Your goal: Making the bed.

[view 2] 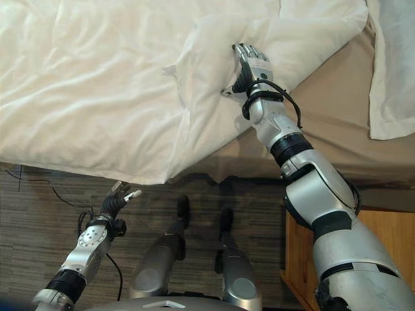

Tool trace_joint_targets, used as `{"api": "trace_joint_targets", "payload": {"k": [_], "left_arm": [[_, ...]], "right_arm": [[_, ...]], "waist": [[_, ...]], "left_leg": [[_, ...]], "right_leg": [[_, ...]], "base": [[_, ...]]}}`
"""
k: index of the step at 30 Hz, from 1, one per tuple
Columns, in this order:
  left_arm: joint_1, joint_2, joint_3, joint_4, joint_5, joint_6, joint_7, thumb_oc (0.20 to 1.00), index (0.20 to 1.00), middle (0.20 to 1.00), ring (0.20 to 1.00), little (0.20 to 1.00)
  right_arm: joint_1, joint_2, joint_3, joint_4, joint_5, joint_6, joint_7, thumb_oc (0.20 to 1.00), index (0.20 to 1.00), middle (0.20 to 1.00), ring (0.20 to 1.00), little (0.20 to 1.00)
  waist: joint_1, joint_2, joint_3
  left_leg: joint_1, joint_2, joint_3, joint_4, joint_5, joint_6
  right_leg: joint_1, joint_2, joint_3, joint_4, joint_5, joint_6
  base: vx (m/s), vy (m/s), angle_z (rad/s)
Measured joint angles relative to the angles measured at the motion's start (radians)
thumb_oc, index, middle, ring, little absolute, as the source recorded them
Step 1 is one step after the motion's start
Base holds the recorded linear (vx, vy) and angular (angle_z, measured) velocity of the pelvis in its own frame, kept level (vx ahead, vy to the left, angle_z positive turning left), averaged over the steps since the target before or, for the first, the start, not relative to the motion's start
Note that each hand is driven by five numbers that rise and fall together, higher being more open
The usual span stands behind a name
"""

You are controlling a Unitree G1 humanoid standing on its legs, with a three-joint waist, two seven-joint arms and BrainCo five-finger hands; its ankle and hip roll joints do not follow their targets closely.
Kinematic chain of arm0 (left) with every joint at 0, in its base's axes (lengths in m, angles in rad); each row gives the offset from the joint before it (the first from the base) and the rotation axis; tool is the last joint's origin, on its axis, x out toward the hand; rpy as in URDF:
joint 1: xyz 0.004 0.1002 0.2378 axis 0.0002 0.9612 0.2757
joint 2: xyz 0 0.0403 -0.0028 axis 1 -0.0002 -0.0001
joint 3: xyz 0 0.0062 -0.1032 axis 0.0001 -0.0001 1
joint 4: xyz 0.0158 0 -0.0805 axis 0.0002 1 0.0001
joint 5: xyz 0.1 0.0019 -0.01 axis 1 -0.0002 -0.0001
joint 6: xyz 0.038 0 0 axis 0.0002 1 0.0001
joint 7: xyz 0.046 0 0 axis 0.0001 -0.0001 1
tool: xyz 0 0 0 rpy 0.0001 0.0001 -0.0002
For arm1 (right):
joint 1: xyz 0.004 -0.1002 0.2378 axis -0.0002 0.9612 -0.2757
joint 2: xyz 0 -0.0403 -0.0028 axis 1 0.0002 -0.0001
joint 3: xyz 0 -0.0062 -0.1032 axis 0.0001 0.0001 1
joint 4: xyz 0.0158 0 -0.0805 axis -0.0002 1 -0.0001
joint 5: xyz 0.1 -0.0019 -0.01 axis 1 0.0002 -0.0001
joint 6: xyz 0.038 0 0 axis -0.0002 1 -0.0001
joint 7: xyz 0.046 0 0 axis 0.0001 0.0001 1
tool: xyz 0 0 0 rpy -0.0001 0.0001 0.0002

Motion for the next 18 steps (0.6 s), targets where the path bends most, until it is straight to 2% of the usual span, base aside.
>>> {"api": "trace_joint_targets", "payload": {"k": [9,13,18], "left_arm": [[-0.063,0.0,-0.018,0.001,0.001,0.004,-0.002,1.0,1.0,1.0,1.0,1.0],[-0.082,0.002,-0.023,0.001,0.003,0.018,-0.005,1.0,1.0,1.0,1.0,1.0],[-0.074,0.016,-0.032,0.003,0.004,0.028,-0.009,1.0,1.0,1.0,1.0,1.0]], "right_arm": [[-0.006,-0.001,-0.01,0.0,0.005,-0.001,-0.002,0.2,0.2,0.2,0.2,0.2],[-0.001,-0.003,-0.024,0.022,0.049,-0.002,0.011,0.2,0.2,0.2,0.2,0.2],[0.001,-0.009,-0.055,0.066,0.09,-0.005,0.013,0.2,0.2,0.2,0.2,0.2]], "waist": [[-0.022,-0.004,0.002],[-0.041,-0.023,0.013],[-0.065,-0.032,0.012]], "left_leg": [[0.015,-0.002,0.002,0.0,0.002,0.002],[0.065,-0.001,0.012,0.0,0.001,0.001],[0.084,0.002,0.048,0.0,-0.002,-0.002]], "right_leg": [[0.016,-0.002,-0.003,0.0,0.001,0.0],[0.063,-0.004,0.004,0.0,0.0,0.002],[0.065,-0.004,0.041,0.0,0.016,0.006]], "base": [[0.01,-0.001,0.0],[0.01,-0.001,-0.04],[0.0,-0.004,-0.21]]}}
